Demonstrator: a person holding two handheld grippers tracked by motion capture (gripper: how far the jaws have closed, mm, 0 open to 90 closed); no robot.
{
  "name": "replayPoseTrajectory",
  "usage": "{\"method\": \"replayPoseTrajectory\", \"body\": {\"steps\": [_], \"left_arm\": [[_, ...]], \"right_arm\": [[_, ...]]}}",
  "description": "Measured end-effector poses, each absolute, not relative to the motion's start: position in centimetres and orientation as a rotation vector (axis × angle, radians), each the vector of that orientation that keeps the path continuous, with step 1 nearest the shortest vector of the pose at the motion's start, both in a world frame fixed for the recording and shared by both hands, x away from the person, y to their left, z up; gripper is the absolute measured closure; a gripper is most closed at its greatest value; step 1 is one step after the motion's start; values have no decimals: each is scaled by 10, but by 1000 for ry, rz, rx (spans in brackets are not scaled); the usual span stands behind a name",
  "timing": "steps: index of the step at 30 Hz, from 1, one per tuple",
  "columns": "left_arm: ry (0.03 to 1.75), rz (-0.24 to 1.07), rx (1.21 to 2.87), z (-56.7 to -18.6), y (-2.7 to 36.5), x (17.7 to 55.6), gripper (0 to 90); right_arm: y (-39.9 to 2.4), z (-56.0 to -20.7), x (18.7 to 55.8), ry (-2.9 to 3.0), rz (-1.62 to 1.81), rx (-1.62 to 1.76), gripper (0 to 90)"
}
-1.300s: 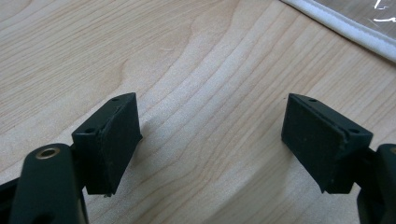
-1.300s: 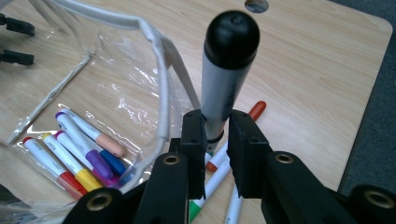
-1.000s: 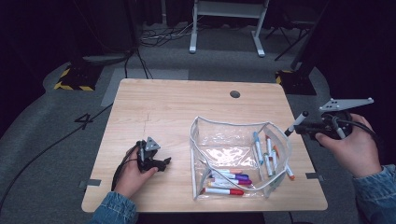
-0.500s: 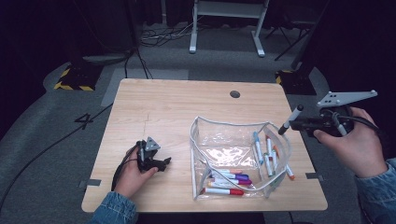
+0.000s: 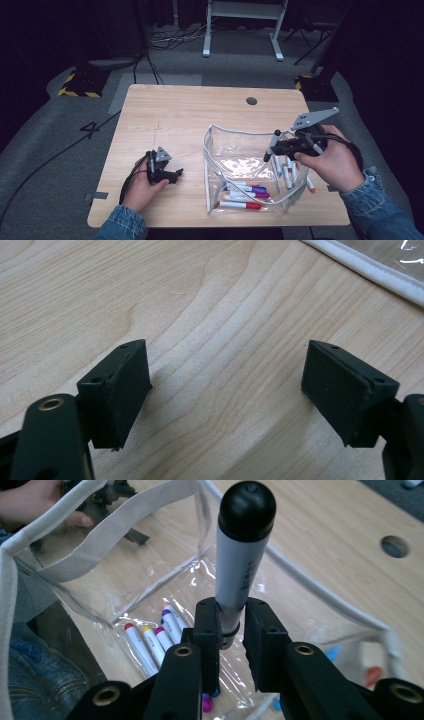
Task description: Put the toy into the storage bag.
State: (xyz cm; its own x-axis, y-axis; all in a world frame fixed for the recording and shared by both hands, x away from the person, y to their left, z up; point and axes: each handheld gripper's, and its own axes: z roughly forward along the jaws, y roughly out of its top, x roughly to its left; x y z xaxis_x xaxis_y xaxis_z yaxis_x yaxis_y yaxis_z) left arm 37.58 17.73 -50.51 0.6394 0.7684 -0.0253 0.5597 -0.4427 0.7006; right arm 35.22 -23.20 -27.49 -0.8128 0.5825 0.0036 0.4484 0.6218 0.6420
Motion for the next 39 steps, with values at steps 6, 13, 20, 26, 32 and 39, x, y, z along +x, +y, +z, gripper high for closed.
{"method": "replayPoseTrajectory", "body": {"steps": [6, 13, 20, 26, 32, 39], "left_arm": [[1030, 389, 2168, -505, 177, 376, 200], [1030, 389, 2167, -505, 177, 376, 199], [1030, 389, 2167, -505, 177, 376, 200], [1029, 389, 2168, -505, 177, 376, 200], [1029, 390, 2168, -505, 177, 376, 200], [1029, 389, 2168, -505, 177, 376, 199]], "right_arm": [[-208, -295, 358, 2715, 930, 802, 771], [-183, -309, 361, 2762, 901, 746, 771], [-165, -324, 366, 2825, 839, 704, 771], [-163, -338, 368, 2876, 752, 707, 771], [-165, -349, 369, 2911, 641, 707, 771], [-159, -363, 368, 2979, 499, 666, 770]]}}
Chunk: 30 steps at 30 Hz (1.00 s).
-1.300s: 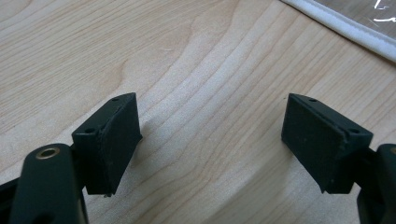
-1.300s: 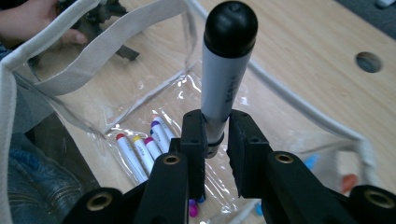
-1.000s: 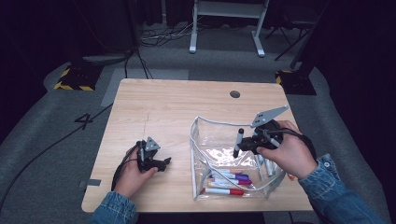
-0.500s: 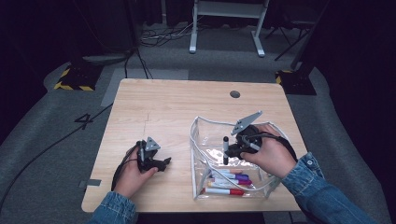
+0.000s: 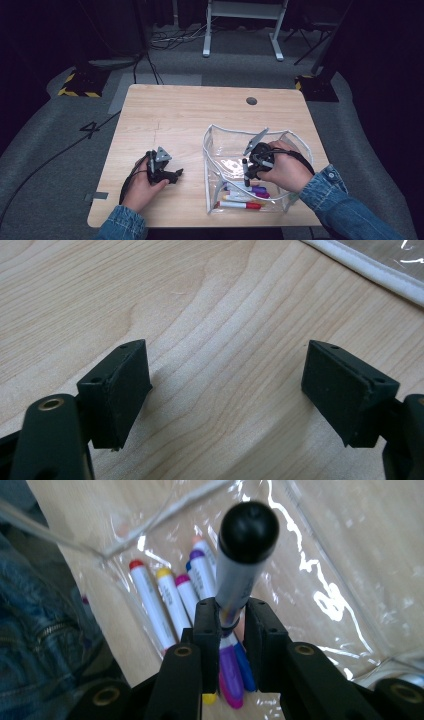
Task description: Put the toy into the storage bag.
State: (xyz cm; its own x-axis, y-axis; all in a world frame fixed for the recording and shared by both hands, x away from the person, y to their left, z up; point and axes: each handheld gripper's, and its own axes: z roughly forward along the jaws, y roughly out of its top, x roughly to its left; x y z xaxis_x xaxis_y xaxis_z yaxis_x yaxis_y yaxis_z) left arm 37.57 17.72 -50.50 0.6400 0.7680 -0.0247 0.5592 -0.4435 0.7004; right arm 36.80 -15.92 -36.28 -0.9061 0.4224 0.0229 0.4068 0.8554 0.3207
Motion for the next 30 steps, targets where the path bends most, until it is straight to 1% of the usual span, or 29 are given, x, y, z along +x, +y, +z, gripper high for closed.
{"method": "replayPoseTrajectory", "body": {"steps": [6, 7, 8, 9, 10, 11, 12, 13, 16, 17, 21, 22, 23, 24, 25, 26, 27, 30], "left_arm": [[1029, 388, 2169, -505, 177, 376, 199], [1030, 388, 2168, -505, 177, 376, 199], [1030, 388, 2168, -505, 177, 376, 199], [1030, 388, 2168, -505, 177, 376, 199], [1030, 388, 2168, -505, 177, 376, 199], [1029, 389, 2169, -505, 177, 376, 199], [1027, 396, 2171, -505, 178, 376, 199], [1025, 397, 2171, -505, 178, 376, 199], [1026, 397, 2171, -505, 178, 376, 199], [1025, 397, 2171, -505, 178, 376, 199], [1026, 398, 2170, -505, 178, 376, 199], [1026, 398, 2170, -505, 178, 376, 198], [1026, 397, 2171, -505, 178, 376, 199], [1026, 397, 2171, -505, 178, 376, 199], [1026, 396, 2171, -505, 178, 376, 199], [1026, 396, 2171, -505, 178, 376, 199], [1026, 397, 2171, -505, 178, 376, 199], [1026, 396, 2171, -505, 178, 376, 199]], "right_arm": [[-156, -371, 368, 3021, 442, 641, 769], [-154, -373, 368, 3043, 424, 614, 739], [-154, -373, 368, 3043, 424, 614, 739], [-154, -377, 367, 3048, 437, 598, 574], [-154, -377, 367, 3048, 437, 598, 574], [-154, -377, 367, 3052, 456, 585, 510], [-154, -377, 367, 3052, 456, 585, 510], [-156, -372, 367, 3013, 574, 606, 488], [-158, -361, 367, 2978, 671, 622, 482], [-162, -350, 366, 2926, 753, 636, 482], [-172, -326, 365, 2822, 909, 670, 482], [-172, -326, 365, 2822, 909, 670, 482], [-180, -314, 365, 2761, 973, 679, 491], [-180, -314, 365, 2761, 973, 679, 491], [-192, -301, 364, 2700, 1033, 711, 498], [-192, -301, 364, 2700, 1033, 711, 498], [-203, -292, 365, 2659, 1063, 738, 502], [-214, -285, 365, 2620, 1076, 767, 510]]}}
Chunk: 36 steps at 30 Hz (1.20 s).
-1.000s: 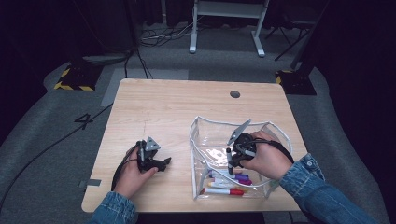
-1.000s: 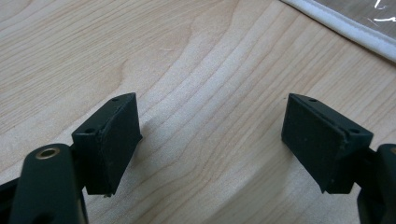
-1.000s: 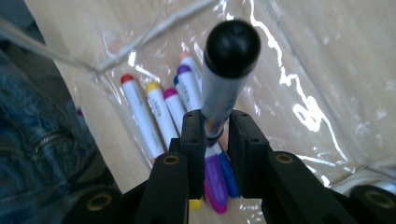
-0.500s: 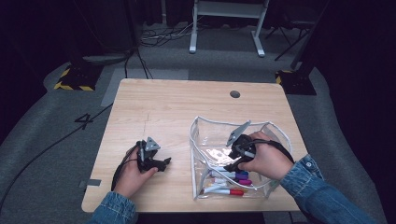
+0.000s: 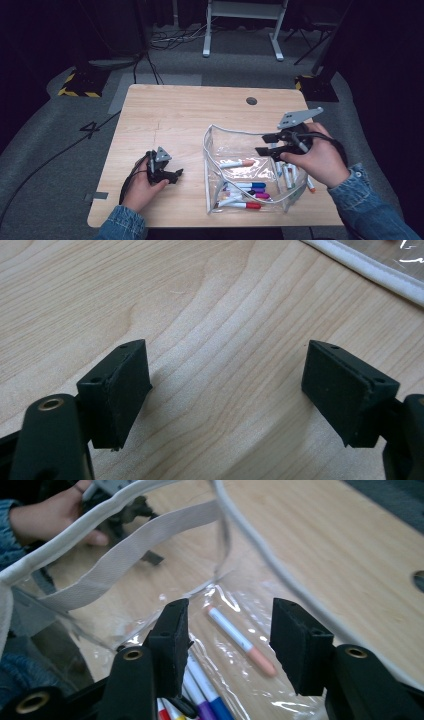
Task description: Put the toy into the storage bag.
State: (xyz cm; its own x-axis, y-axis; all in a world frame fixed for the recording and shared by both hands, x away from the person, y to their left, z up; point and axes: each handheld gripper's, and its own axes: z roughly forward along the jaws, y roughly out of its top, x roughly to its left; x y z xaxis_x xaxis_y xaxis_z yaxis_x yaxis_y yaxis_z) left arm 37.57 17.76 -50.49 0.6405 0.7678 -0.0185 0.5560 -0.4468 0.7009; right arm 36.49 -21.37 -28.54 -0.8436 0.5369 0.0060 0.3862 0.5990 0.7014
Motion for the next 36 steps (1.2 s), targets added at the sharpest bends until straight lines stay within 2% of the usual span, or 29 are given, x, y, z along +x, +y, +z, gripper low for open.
{"method": "replayPoseTrajectory", "body": {"steps": [12, 13, 19, 25, 26, 27, 36], "left_arm": [[1024, 396, 2175, -505, 178, 376, 198], [1026, 388, 2172, -505, 178, 376, 198], [1027, 390, 2172, -505, 178, 376, 197], [1030, 383, 2175, -505, 178, 376, 198], [1030, 383, 2175, -505, 178, 376, 198], [1030, 384, 2175, -505, 178, 376, 198], [1035, 383, 2170, -505, 178, 376, 198]], "right_arm": [[-298, -270, 366, 2432, 1034, 1037, 513], [-314, -273, 368, 2407, 1018, 1090, 514], [-342, -288, 376, 2360, 989, 1197, 524], [-368, -330, 393, 2361, 880, 1313, 522], [-368, -330, 393, 2361, 880, 1313, 522], [-371, -345, 397, 2375, 858, 1349, 522], [-376, -410, 408, 2436, 750, 1437, 529]]}}
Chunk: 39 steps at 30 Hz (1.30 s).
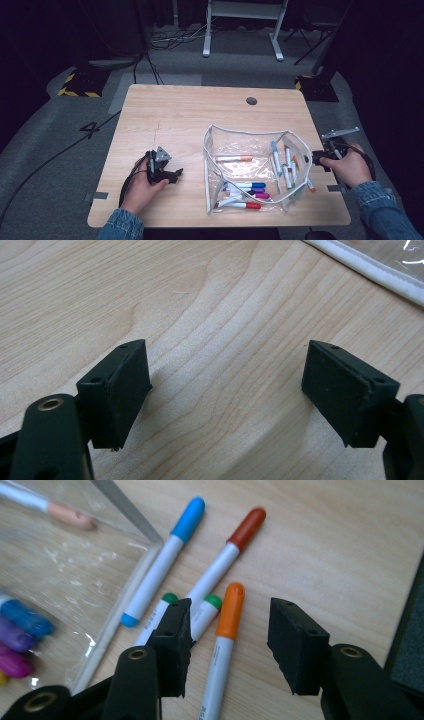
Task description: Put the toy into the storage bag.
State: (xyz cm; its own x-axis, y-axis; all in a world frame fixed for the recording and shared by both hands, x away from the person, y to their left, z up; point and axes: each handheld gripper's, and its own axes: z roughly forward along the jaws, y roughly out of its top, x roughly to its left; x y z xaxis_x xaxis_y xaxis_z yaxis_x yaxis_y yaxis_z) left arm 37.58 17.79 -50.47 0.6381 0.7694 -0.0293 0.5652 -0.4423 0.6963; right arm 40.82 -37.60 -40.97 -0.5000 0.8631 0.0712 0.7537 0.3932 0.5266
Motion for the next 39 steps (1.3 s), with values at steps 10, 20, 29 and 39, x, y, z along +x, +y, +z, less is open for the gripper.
{"method": "replayPoseTrajectory", "body": {"steps": [10, 20, 29, 39], "left_arm": [[1036, 384, 2170, -505, 178, 376, 198], [1035, 383, 2171, -505, 178, 376, 198], [1034, 383, 2174, -505, 178, 376, 197], [1033, 383, 2174, -505, 178, 376, 198]], "right_arm": [[-376, -453, 403, 2502, 668, 1508, 570], [-373, -465, 402, 2473, 533, 1618, 769], [-376, -449, 400, 2423, 580, 1651, 771], [-370, -387, 392, 2418, 690, 1514, 771]]}}
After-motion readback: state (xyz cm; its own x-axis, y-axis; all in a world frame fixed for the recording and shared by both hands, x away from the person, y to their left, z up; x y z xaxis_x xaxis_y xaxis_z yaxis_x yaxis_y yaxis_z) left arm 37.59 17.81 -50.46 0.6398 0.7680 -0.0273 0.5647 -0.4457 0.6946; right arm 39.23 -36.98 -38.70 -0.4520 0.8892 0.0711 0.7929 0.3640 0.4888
